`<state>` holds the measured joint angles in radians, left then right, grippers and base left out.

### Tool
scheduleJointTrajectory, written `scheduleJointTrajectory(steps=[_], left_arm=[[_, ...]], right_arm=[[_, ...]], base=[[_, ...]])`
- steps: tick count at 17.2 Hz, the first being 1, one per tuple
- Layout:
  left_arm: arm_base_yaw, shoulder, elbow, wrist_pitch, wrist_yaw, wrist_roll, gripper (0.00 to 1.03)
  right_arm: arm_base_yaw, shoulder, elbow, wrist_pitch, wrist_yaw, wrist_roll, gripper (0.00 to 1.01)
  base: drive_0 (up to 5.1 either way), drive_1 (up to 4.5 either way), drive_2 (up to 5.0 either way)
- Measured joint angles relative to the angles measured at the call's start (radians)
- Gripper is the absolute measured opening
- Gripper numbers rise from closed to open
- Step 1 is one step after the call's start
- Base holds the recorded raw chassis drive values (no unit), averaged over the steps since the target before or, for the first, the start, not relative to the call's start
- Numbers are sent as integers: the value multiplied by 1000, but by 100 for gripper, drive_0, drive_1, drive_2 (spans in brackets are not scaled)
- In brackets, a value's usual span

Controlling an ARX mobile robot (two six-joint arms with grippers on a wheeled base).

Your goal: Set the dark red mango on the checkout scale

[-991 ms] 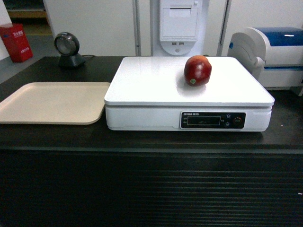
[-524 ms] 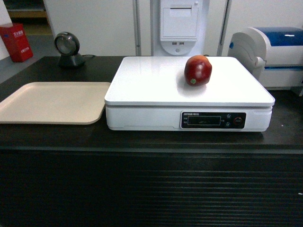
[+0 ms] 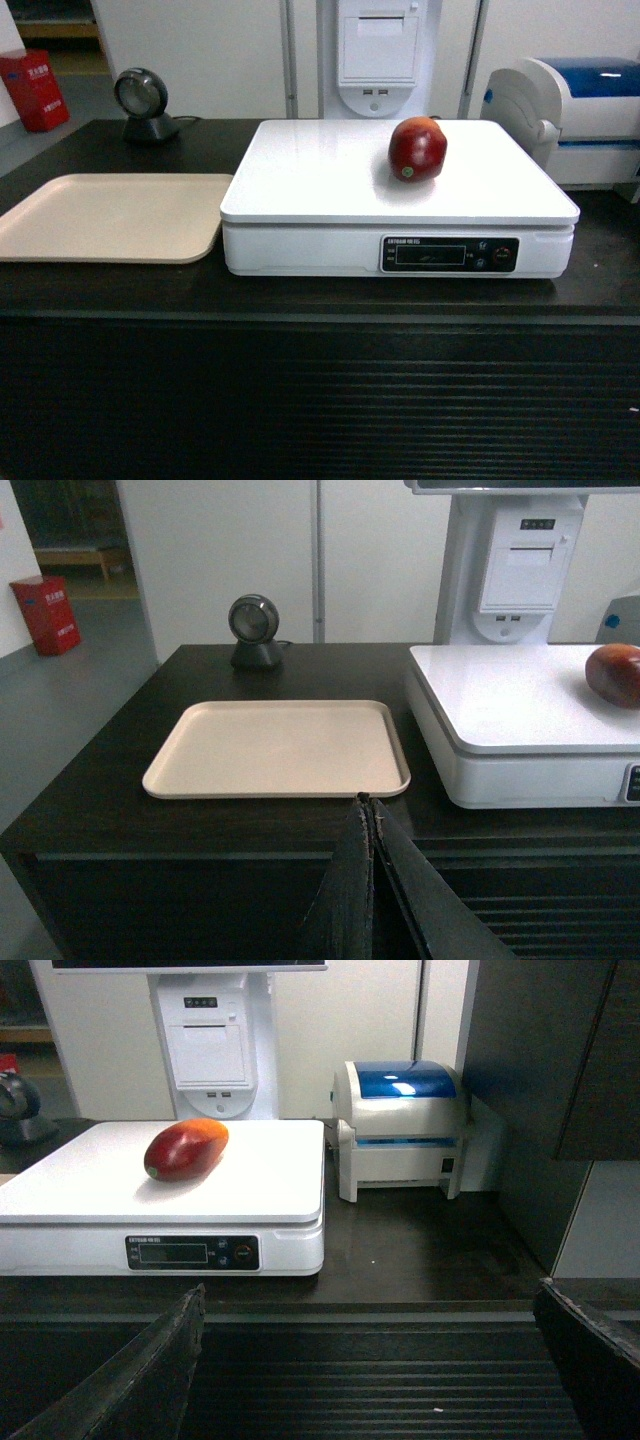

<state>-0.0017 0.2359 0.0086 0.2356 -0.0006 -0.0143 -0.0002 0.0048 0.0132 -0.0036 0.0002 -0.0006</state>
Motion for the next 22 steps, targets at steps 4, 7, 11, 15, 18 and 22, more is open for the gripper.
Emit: scheduleJointTrajectory(steps=[4, 7, 11, 15, 18, 22], left_arm=[[0, -62, 0, -61, 0, 0, 2], [0, -227, 5, -220, 1, 1, 2], [1, -227, 1, -240, 0, 0, 8], [1, -227, 1, -239, 0, 0, 53], [1, -227, 1, -239, 0, 0, 91], [1, -227, 1, -239, 0, 1, 98]], right_arm=[[0, 0, 0, 0, 0, 0, 98], [0, 0, 0, 0, 0, 0, 98], [0, 0, 0, 0, 0, 0, 98], [0, 0, 0, 0, 0, 0, 98], [0, 0, 0, 0, 0, 0, 98], [0, 0, 0, 0, 0, 0, 98]], base=[[0, 0, 0], [0, 0, 0], [0, 0, 0], [0, 0, 0], [0, 0, 0], [0, 0, 0]])
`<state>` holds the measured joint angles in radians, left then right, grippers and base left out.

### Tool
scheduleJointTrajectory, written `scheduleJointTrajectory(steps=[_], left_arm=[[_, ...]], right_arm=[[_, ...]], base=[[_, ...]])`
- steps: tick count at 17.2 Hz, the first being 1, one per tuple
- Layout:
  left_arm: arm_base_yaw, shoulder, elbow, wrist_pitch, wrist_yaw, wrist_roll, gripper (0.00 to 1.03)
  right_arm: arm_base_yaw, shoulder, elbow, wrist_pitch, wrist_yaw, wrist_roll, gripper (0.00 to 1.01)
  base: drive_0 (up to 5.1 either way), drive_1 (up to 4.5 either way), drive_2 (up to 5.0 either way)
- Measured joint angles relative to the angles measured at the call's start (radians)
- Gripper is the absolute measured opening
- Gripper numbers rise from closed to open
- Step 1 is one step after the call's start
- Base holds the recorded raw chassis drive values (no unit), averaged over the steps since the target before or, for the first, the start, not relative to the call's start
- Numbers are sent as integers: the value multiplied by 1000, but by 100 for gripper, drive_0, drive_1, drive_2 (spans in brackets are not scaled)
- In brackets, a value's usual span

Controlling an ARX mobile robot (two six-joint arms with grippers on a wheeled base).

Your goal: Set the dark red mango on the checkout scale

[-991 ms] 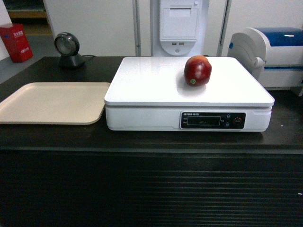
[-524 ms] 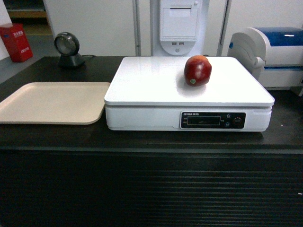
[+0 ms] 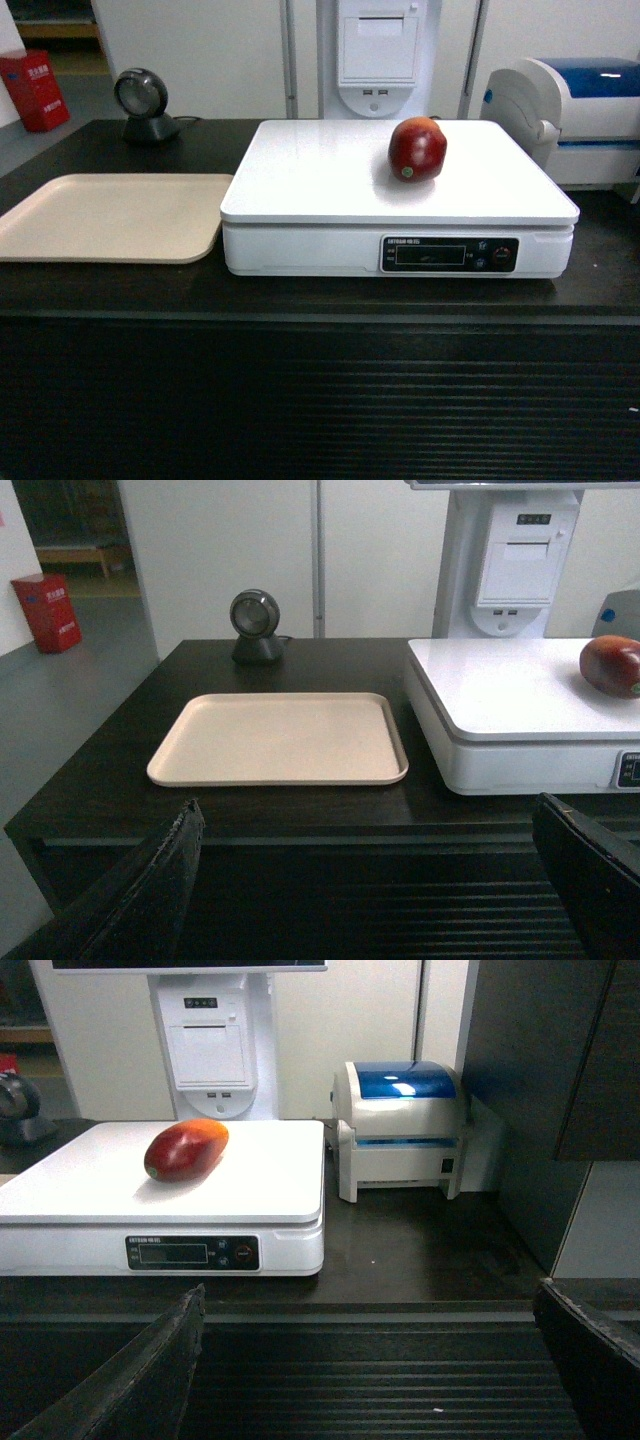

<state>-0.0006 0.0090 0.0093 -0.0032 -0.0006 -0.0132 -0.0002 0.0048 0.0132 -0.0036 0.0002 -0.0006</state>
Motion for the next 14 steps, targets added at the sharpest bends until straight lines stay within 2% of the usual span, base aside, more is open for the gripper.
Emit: scheduleJointTrajectory(steps=[14], left_arm=[[0, 0, 0, 0, 0, 0, 98]], right_arm=[[0, 0, 0, 0, 0, 0, 98]], base=[[0, 0, 0]])
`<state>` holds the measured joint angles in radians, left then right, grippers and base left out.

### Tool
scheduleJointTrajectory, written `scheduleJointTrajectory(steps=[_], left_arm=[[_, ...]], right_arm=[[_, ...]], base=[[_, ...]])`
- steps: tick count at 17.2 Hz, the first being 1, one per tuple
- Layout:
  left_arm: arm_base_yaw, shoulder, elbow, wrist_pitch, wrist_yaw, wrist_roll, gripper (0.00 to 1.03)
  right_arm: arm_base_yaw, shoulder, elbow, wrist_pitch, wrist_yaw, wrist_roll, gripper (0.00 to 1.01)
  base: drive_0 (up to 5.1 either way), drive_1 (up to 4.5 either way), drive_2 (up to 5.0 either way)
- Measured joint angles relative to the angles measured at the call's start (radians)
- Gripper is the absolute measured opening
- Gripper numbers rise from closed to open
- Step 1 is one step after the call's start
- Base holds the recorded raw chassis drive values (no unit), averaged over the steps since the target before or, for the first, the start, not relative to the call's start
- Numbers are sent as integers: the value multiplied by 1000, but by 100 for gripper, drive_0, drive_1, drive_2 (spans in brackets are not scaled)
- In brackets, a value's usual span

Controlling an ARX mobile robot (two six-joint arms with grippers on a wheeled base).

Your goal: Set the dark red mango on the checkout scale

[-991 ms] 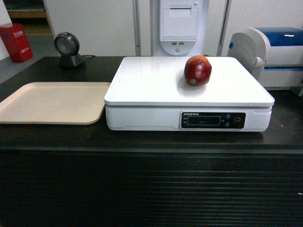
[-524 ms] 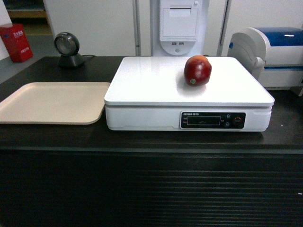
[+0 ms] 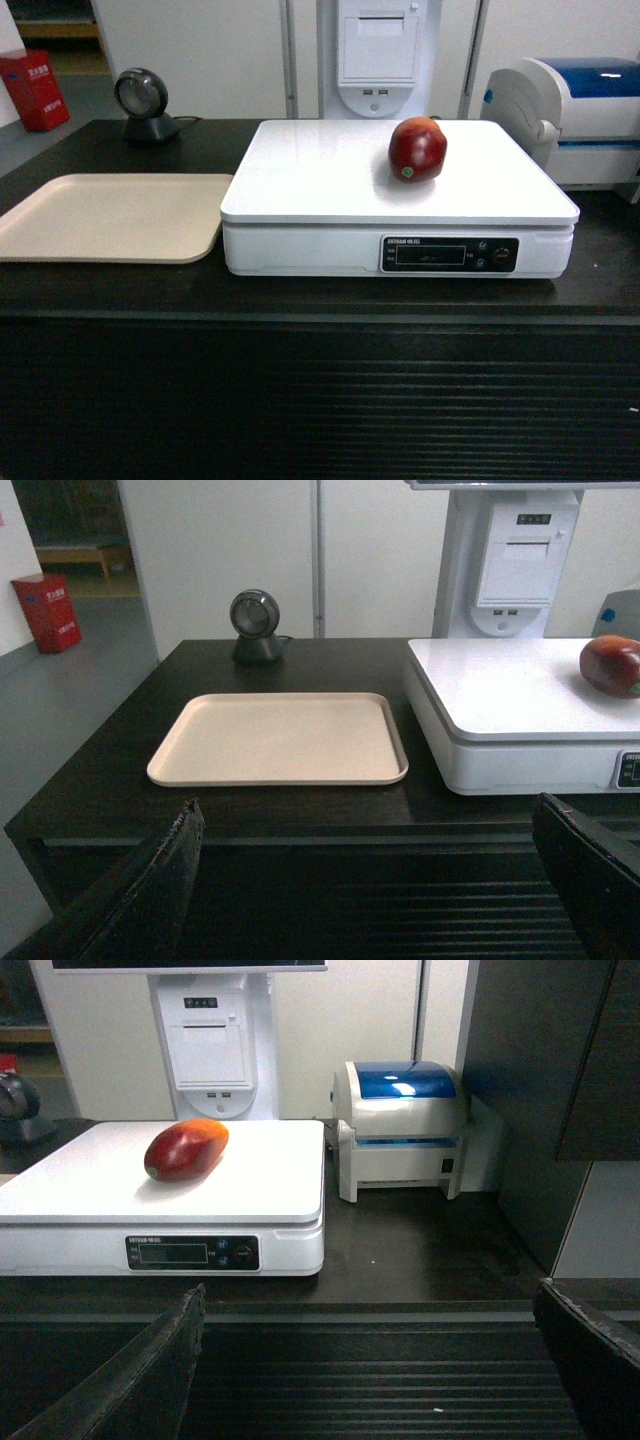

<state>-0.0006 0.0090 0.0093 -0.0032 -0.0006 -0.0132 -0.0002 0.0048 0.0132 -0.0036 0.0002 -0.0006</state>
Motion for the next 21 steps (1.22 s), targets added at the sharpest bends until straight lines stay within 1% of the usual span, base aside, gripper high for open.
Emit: scheduleJointTrajectory(steps=[21], left_arm=[[0, 0, 0, 0, 0, 3, 98]], right_arm=[[0, 0, 0, 0, 0, 0, 98]], base=[[0, 0, 0]])
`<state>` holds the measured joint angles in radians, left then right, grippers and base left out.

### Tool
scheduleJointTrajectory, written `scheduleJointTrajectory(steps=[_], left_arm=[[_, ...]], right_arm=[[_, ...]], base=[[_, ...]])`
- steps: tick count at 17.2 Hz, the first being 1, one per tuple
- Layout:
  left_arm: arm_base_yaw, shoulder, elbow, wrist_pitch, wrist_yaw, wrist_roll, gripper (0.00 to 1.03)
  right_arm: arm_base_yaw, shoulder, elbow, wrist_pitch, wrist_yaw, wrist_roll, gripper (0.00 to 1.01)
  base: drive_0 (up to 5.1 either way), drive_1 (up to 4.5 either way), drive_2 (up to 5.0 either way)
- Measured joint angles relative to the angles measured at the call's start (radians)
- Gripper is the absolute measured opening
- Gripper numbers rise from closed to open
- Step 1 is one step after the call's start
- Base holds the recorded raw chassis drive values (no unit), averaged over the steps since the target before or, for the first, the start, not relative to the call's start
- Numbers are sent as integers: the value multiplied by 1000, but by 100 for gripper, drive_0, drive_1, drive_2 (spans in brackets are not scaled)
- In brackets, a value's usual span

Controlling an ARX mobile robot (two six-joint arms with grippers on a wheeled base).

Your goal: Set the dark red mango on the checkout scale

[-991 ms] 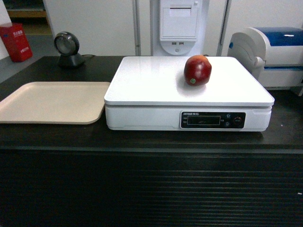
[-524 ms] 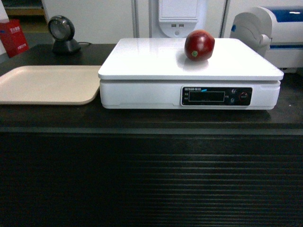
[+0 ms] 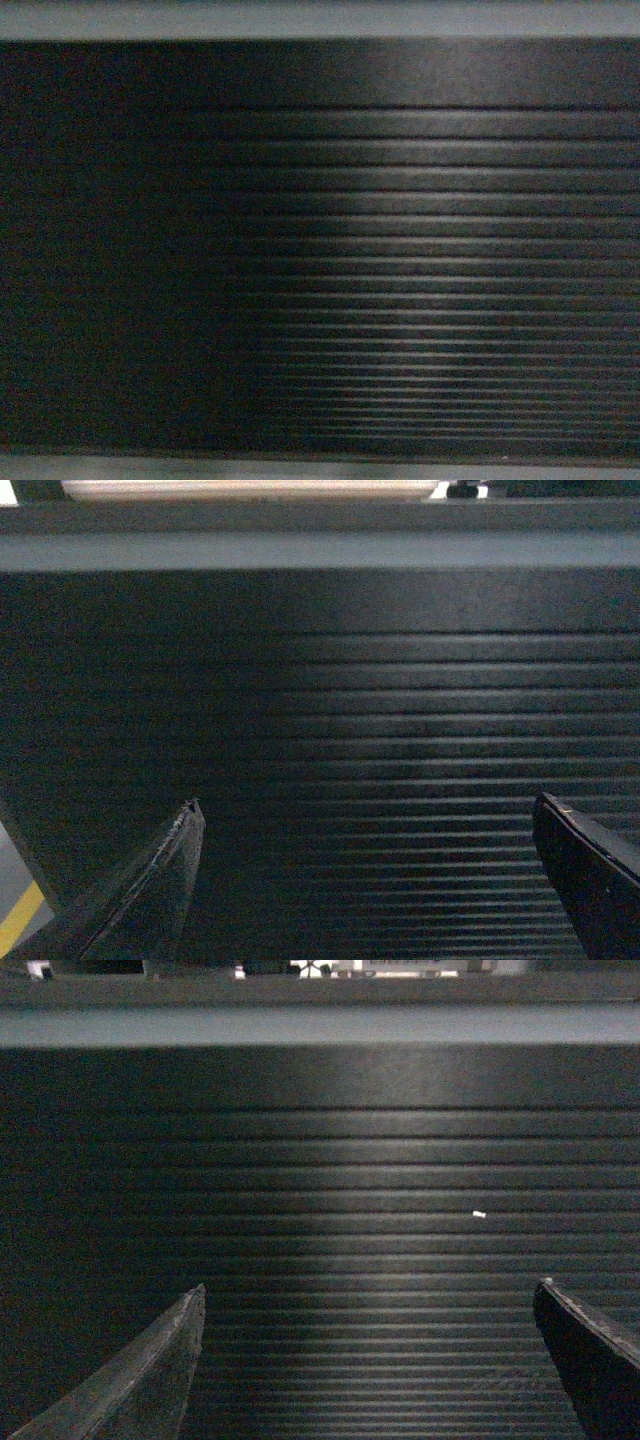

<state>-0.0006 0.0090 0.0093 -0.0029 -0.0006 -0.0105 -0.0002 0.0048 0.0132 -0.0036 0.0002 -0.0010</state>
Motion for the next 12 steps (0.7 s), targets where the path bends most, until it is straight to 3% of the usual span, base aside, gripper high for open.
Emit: scheduleJointTrajectory(steps=[12], left_arm=[[0, 0, 0, -4, 2, 1, 98]], right_arm=[[0, 0, 0, -4, 1, 0, 98]], base=[[0, 0, 0]])
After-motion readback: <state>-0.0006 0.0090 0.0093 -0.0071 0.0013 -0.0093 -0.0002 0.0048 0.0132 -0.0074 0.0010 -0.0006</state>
